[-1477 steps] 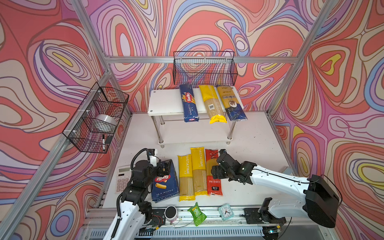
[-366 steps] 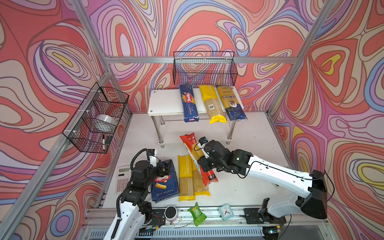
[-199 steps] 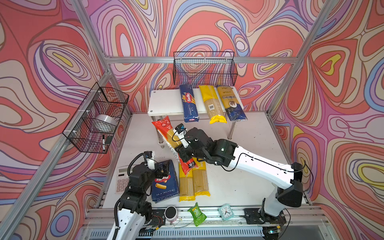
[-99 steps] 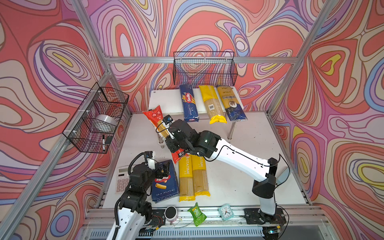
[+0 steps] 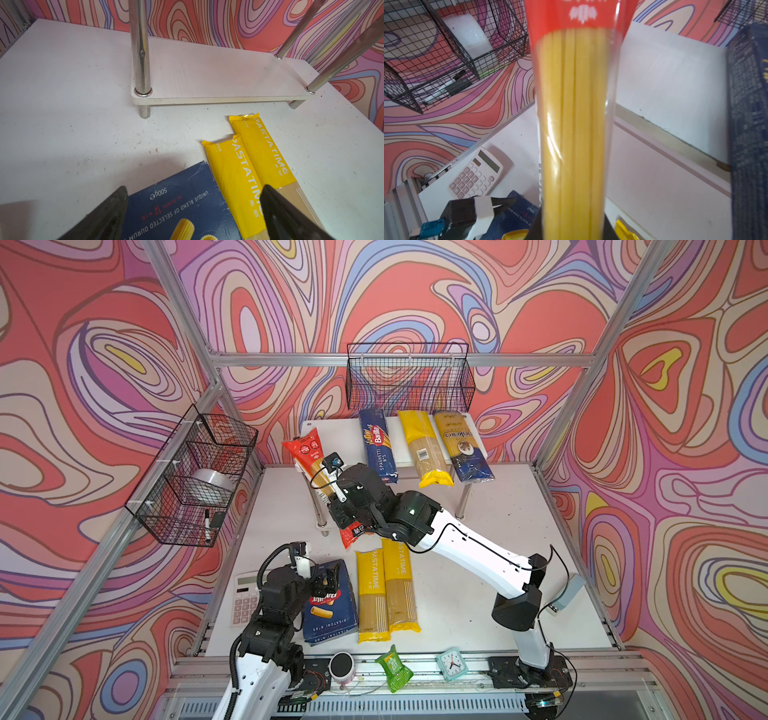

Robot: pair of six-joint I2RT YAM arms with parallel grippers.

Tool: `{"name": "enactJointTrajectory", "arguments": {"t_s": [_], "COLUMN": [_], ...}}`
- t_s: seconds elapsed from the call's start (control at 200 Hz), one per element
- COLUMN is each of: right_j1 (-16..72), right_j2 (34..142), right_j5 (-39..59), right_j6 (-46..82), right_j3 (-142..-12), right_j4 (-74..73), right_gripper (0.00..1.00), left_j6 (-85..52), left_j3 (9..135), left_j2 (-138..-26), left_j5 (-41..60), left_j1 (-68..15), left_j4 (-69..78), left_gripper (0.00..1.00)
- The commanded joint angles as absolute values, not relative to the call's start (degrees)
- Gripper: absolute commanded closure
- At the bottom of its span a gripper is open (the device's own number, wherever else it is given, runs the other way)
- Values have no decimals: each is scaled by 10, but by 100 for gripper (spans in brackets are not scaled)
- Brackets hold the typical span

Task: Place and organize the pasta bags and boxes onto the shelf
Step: 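Carry the red bag to the shelf top beside the Barilla box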

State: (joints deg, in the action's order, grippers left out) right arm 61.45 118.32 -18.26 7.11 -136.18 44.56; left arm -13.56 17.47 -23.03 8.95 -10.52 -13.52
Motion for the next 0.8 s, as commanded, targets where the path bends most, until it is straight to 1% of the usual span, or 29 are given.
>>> {"name": "enactJointTrajectory", "arguments": {"t_s": [0.0,0.195,0.341,0.476,0.796], "right_j1": [609,595,581,573,547], "right_j2": [1181,1201,1211,1226,1235], "right_j5": [-204,-219,-203,-205,-202], "right_j6": [52,33,22,19,13], "right_j3": [-1401,-1428,-1435,-1461,-1468], "right_j4": [327,289,254,254,232], "right_gripper": [78,78,77,77,78], "left_j6": [-134,-134,-134,-134,-133], "left_j3": [172,172,172,173,174], "left_j2": [-233,-234,-233,-235,-244], "left_j5": [95,95,94,96,98], "left_j1": [-108,-108,-108,-107,-108], "left_j4": [-132,-132,-132,-131,-127], "left_gripper": [0,0,0,0,0]}}
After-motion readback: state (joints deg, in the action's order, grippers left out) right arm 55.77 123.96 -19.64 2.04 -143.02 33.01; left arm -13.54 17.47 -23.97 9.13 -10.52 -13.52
